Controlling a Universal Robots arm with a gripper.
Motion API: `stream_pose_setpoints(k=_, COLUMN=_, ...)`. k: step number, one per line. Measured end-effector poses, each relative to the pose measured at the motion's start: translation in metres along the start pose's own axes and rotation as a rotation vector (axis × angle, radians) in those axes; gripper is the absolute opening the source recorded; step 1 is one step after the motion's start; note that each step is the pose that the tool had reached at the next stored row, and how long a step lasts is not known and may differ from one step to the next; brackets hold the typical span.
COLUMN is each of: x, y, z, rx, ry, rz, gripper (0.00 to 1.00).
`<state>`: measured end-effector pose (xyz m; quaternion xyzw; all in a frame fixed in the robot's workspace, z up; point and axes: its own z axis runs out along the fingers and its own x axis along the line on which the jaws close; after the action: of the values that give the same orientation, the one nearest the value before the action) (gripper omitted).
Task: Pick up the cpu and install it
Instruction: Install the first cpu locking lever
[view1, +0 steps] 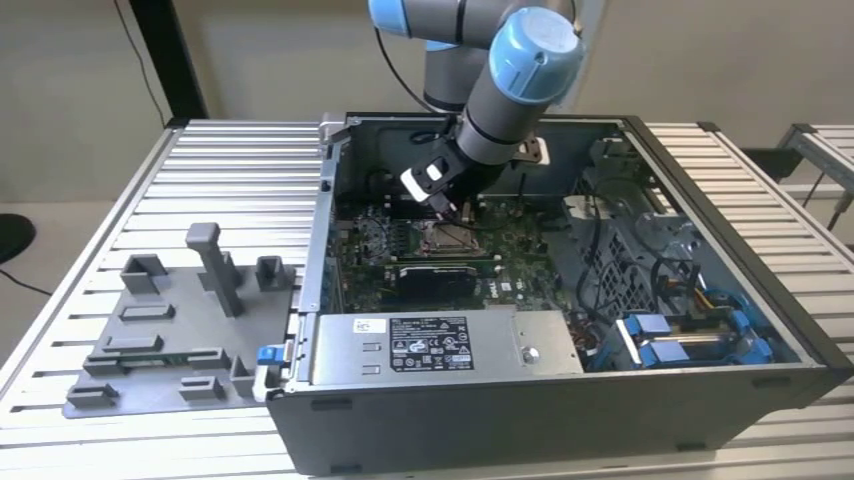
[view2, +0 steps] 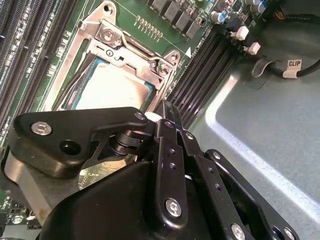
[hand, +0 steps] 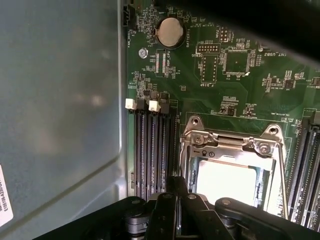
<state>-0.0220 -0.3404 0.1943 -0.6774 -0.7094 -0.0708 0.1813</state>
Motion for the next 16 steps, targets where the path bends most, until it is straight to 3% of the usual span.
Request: stream_pose_setpoints(k=16, x=-0.0006, y=0.0114, z=-0.0007, rx=0.0029, ry=0.0003, rz=0.001, gripper=0.00)
